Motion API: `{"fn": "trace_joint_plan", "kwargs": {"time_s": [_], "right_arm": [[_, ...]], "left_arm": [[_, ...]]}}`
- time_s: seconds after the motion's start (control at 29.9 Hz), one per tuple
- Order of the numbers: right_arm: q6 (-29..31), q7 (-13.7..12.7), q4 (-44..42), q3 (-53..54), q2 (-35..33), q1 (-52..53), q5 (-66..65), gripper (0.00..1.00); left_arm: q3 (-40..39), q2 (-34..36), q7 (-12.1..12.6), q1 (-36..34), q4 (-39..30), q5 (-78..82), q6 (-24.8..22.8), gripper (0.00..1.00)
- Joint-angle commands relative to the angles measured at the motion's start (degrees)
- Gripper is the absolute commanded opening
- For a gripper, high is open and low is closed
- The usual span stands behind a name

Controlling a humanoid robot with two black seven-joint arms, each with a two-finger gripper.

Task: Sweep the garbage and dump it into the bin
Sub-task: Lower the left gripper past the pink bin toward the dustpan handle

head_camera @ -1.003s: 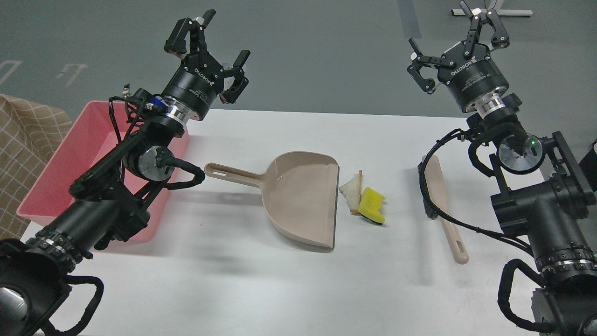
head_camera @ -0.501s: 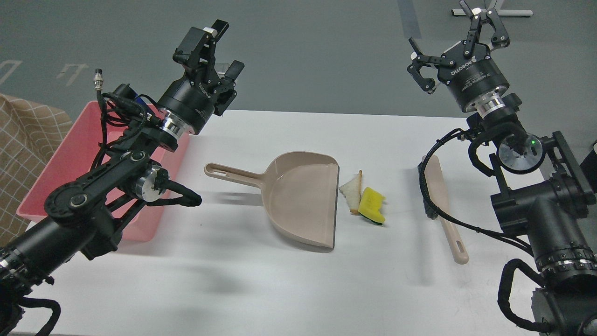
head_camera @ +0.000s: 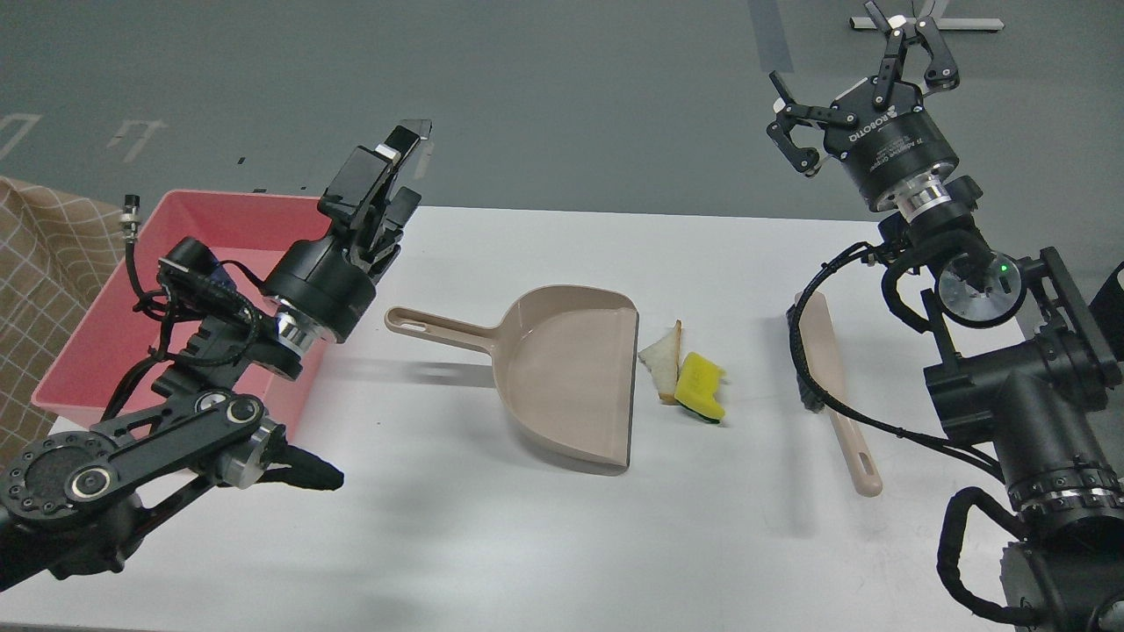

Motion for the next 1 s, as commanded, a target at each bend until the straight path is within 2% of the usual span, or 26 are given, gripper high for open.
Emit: {"fn": "trace_joint_plan", "kwargs": {"time_s": [0.0,0.5,0.97], "right_arm": [[0.00,0.00,0.01,0.01,0.00,0.07,0.00,1.00],[0.00,0.00,-0.08,-0.08,0.00,-0.02,0.00,1.00],[0.00,0.00,-0.08,-0.08,0.00,0.07,0.00,1.00]], "left_arm": [[0.04,1.54,-0.08,3.14,-1.48,2.18,2.24,0.98],[0.04,1.02,-0.17,14.48,-1.92,9.03,2.38,0.98],[0.48,-5.22,-0.08,17.13,0.70,10.70,2.38,0.97]]}}
